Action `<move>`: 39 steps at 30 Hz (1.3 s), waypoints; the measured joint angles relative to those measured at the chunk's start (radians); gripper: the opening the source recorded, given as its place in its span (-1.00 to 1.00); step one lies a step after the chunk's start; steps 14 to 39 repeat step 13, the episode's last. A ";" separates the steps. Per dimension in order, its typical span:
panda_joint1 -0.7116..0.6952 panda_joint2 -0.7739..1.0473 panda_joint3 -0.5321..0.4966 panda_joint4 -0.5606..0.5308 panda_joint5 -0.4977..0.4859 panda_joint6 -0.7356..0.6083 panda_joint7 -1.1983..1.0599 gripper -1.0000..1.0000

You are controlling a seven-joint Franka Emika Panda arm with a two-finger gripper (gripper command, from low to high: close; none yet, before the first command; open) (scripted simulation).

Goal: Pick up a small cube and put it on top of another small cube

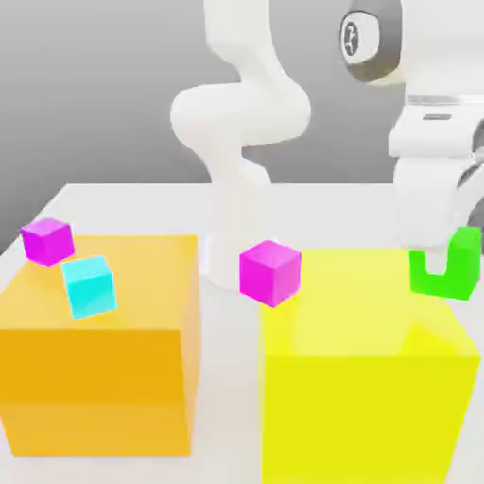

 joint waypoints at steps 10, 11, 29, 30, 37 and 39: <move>-0.162 -0.147 -0.068 -0.125 -0.049 -0.115 0.175 1.00; -0.162 -0.147 -0.068 -0.125 -0.048 -0.115 0.175 1.00; -0.162 -0.147 -0.068 -0.125 -0.048 -0.115 0.175 1.00; -0.162 -0.147 -0.068 -0.125 -0.048 -0.115 0.175 1.00; -0.162 -0.147 -0.068 -0.125 -0.048 -0.115 0.175 1.00; -0.162 -0.147 -0.068 -0.125 -0.048 -0.115 0.175 1.00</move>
